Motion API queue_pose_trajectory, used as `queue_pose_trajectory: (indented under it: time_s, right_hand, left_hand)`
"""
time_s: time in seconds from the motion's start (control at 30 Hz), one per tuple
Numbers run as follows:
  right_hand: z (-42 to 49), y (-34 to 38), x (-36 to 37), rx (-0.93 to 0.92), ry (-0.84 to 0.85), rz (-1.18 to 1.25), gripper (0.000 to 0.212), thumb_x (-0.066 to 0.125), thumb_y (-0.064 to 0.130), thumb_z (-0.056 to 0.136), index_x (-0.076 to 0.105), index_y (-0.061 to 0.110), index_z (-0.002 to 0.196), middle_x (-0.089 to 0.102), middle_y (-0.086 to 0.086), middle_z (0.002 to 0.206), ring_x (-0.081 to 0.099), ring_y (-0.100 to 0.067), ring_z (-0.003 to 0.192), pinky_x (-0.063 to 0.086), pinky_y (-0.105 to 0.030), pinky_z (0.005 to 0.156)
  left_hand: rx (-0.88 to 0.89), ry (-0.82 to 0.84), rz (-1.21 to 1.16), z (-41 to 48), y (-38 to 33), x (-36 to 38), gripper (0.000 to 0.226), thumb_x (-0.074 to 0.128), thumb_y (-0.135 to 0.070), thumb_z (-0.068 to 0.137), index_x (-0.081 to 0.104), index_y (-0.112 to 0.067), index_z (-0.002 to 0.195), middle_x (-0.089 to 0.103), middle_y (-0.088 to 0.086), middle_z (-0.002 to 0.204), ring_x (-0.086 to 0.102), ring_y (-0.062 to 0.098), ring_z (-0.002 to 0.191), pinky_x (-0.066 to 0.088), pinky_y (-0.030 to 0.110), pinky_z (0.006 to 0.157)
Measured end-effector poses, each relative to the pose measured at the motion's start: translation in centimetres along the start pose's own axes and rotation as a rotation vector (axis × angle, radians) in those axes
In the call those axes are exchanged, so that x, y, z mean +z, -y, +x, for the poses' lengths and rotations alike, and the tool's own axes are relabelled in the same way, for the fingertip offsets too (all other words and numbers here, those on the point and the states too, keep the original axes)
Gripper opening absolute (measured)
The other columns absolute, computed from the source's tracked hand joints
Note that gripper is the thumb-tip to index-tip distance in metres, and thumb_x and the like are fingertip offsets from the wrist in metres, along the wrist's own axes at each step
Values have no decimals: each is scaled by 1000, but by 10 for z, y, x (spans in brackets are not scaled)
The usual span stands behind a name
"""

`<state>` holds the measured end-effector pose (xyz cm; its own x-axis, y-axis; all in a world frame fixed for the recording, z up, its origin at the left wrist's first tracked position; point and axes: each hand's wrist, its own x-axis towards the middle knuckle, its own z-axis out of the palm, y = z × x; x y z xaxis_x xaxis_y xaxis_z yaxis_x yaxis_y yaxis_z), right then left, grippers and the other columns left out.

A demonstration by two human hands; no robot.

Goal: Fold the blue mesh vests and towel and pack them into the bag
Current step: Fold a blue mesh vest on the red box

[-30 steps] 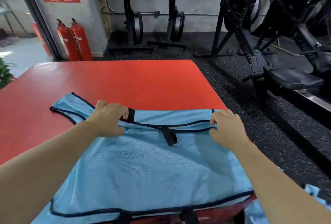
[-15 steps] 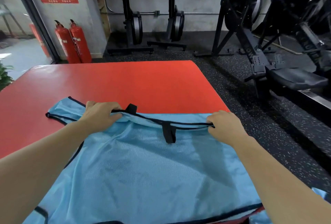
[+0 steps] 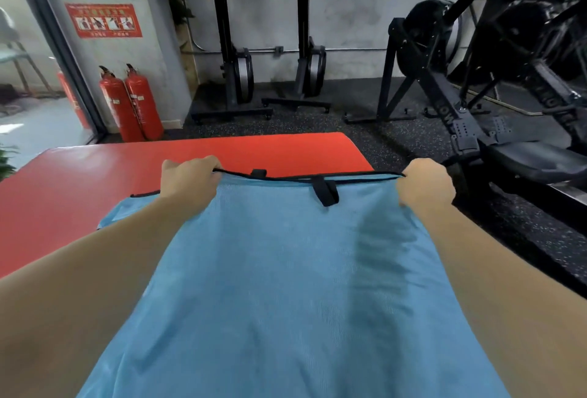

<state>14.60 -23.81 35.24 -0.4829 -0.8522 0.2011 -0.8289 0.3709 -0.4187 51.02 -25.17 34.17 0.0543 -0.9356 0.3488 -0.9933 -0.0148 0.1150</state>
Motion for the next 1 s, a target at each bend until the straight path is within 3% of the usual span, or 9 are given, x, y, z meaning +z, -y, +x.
queue_pose_trajectory:
  time_s: [0.1, 0.27, 0.4, 0.5, 0.6, 0.73, 0.83, 0.9, 1.0]
  right_hand:
    - [17, 3, 26, 75, 35, 94, 7, 59, 9, 82, 58, 4, 87, 68, -16, 96, 63, -34, 86, 46, -31, 70]
    - [21, -5, 69, 25, 41, 231, 48, 61, 18, 91, 41, 8, 133, 46, -20, 133, 56, -42, 110, 44, -44, 87]
    - [-15, -6, 86, -323, -4, -25, 68, 60, 36, 91, 30, 10, 147, 37, -16, 145, 44, -38, 126, 37, -46, 98]
    - [-43, -3, 97, -510, 272, -210, 77, 30, 62, 97, 6, 19, 156, 7, -10, 163, 6, -26, 150, 8, -47, 117]
    - [-45, -14, 93, -484, 455, -319, 76, 10, 71, 93, -3, 31, 156, -10, -2, 164, -11, -22, 150, -3, -54, 118]
    - [-53, -33, 79, -358, 462, -375, 81, 8, 78, 87, -8, 36, 154, -16, -2, 163, -15, -24, 149, -5, -58, 117]
    - [-81, -40, 73, -328, 477, -372, 81, 8, 78, 87, -6, 36, 154, -16, -5, 162, -16, -28, 149, -7, -58, 116]
    - [-94, -37, 69, -314, 428, -417, 79, 12, 74, 90, 5, 30, 154, -1, -12, 162, -5, -32, 149, -4, -59, 114]
    - [-97, -15, 65, -463, 237, -426, 60, 27, 60, 95, 39, 21, 138, 39, -10, 142, 27, -29, 135, 19, -50, 108]
  left_hand:
    - [31, 13, 117, 19, 5, 28, 23, 37, -20, 101, 58, -26, 108, 66, -5, 91, 59, 21, 83, 20, 36, 81]
    - [11, 46, 307, 25, 0, 54, 48, 53, -4, 84, 49, -23, 129, 56, 0, 118, 52, 23, 109, 27, 41, 97]
    - [56, 122, 136, -14, -34, 54, 52, 43, -26, 100, 29, -22, 150, 9, 8, 162, 8, 25, 148, 7, 45, 118]
    - [174, 334, -2, -73, -64, 61, 71, 19, -63, 96, 8, -27, 156, -10, 5, 164, -10, 24, 151, -1, 47, 122]
    - [141, 473, 39, -98, -56, 62, 94, 0, -88, 73, -6, -41, 154, -14, -2, 164, -15, 20, 150, -5, 58, 117]
    - [127, 514, 120, -104, -23, 48, 109, -3, -101, 55, -14, -48, 150, -15, -7, 163, -18, 19, 150, -4, 65, 115]
    - [193, 537, 111, -132, -13, 38, 112, -6, -103, 49, -16, -51, 148, -19, -10, 162, -20, 17, 149, -6, 63, 115]
    - [215, 545, 116, -140, -10, 32, 111, -2, -104, 49, -11, -54, 148, -14, -10, 163, -16, 16, 150, -6, 61, 116]
    - [217, 398, 43, -122, -23, 21, 110, 4, -104, 49, 27, -47, 141, 15, -6, 159, 10, 18, 147, 3, 54, 118]
